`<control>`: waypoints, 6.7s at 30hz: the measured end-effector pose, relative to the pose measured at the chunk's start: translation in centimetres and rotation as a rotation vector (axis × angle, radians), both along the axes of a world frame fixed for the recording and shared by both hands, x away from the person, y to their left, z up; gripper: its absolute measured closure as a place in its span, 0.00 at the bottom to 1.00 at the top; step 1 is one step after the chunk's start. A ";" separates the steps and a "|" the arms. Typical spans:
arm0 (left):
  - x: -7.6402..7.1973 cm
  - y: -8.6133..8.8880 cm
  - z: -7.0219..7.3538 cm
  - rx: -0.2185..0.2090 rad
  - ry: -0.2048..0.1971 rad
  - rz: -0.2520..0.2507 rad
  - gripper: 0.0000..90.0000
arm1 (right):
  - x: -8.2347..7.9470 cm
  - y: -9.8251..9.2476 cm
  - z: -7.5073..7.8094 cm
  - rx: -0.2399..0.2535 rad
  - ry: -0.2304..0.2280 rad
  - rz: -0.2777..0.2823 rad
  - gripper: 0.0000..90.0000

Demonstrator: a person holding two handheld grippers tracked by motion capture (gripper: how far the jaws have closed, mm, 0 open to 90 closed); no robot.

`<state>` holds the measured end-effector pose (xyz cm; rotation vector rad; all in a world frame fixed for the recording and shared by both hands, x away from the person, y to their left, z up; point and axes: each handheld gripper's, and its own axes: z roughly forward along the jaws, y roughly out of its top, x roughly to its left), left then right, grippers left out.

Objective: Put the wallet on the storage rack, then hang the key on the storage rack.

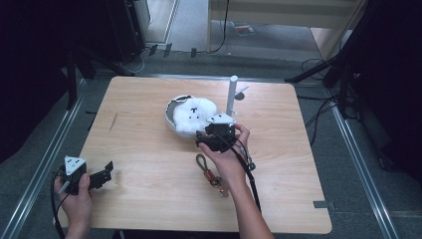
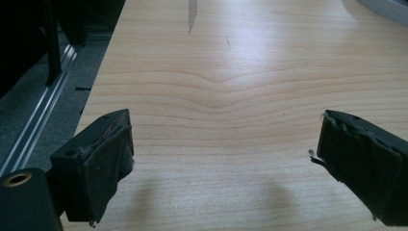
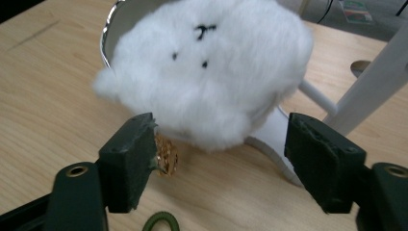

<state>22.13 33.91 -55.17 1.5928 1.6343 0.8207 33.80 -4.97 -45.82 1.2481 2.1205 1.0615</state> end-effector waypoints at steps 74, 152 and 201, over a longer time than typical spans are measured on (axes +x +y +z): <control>0.0 0.1 0.0 -0.014 -0.004 -0.004 0.07 | 2.8 6.8 0.9 0.026 0.002 -0.140 0.86; 0.0 0.0 0.0 -0.005 0.002 -0.002 0.08 | -3.9 -2.2 0.5 -0.104 0.122 0.102 0.40; 0.1 0.0 0.0 -0.005 0.002 -0.003 0.08 | -5.2 -1.3 -5.2 -0.241 0.373 0.227 0.52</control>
